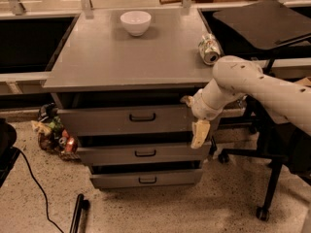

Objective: Open top drawer

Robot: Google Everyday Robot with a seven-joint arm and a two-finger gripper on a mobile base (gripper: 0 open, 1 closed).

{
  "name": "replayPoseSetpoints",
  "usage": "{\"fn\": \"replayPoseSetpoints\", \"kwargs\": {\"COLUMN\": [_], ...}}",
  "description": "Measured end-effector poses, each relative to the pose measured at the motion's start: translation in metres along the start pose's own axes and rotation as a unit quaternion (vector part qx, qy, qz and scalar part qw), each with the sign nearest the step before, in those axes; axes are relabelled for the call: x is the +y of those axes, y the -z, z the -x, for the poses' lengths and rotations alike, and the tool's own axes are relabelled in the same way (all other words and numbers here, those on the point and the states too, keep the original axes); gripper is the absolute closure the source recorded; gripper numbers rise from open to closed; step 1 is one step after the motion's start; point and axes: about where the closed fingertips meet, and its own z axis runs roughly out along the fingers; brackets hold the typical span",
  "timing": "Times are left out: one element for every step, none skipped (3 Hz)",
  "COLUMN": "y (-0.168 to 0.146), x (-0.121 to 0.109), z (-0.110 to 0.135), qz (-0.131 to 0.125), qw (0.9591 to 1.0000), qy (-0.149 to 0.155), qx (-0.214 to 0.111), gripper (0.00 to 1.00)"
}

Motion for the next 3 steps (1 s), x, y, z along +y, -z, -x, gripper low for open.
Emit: {"fn": "replayPoseSetpoints", "kwargs": {"y": [-0.008, -0.017, -0.028], "x": [-0.009, -0.015, -0.012], "z": [0.003, 0.004, 0.003], "qz": [0.004, 0.013, 0.028], "qw": [0.9999, 0.9998, 0.9994], "qy": [0.006, 0.009, 0.006], "qx": [-0.010, -0.016, -0.021], "gripper": [0.00, 0.00, 0.00]}}
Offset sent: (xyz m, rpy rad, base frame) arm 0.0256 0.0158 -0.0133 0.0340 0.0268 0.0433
